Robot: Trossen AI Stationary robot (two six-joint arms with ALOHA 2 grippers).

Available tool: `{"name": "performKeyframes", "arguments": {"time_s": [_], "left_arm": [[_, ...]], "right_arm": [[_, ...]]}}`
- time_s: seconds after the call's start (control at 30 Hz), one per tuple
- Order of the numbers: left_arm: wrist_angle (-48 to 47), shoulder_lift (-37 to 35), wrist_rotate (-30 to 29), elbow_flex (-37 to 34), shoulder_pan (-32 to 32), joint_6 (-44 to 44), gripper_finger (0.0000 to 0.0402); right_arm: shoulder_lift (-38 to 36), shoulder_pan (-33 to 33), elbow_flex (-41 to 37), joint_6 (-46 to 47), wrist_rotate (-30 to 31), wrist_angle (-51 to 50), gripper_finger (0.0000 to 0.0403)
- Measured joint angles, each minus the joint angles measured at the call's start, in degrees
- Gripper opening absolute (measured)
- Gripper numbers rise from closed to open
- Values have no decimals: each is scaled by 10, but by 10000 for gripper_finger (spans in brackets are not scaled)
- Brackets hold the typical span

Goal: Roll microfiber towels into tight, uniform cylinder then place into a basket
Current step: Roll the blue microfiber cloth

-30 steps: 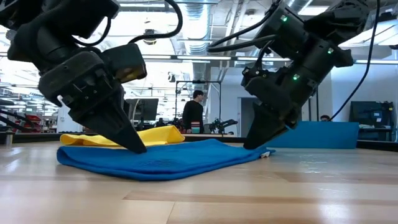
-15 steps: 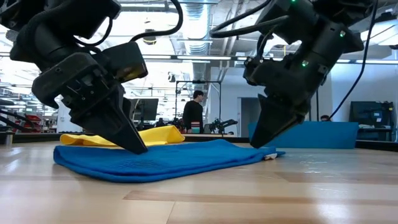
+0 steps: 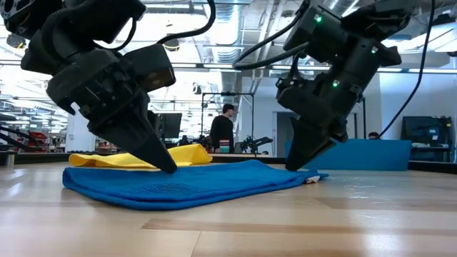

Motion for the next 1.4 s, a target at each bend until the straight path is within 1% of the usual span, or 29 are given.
{"name": "performKeyframes", "arguments": {"time_s": [0.1,0.4,0.53,0.67,0.8,0.9,0.97,1.07,1.17,1.23,1.33,1.4], "left_arm": [[0,12,-14,0,2,-29,135],[32,19,-14,0,8,-71,135],[28,20,-14,0,8,-103,135],[28,16,-14,3,8,-57,135],[23,-2,-22,22,18,-4,135],[-5,-16,-24,42,27,36,135],[-18,-22,-32,54,34,66,135],[-19,-21,-37,67,51,99,135],[-15,-17,-24,76,76,110,135],[-18,-11,-20,77,92,113,135],[-4,4,-14,79,117,113,135],[12,18,9,79,132,113,135]], "right_arm": [[0,-10,0,0,0,1,74],[0,-32,0,-17,-2,18,74],[0,-39,0,-35,2,17,74],[-2,-38,0,-57,3,17,74],[-13,-30,1,-62,4,11,74],[-37,-25,1,-63,4,-13,74],[-61,-22,1,-67,5,-52,74],[-105,-14,0,-67,33,-100,74],[-153,-6,0,-67,73,-134,74],[-187,-8,0,-68,87,-151,74],[-236,-20,0,-75,99,-151,74],[-268,-29,0,-76,106,-149,74]]}}
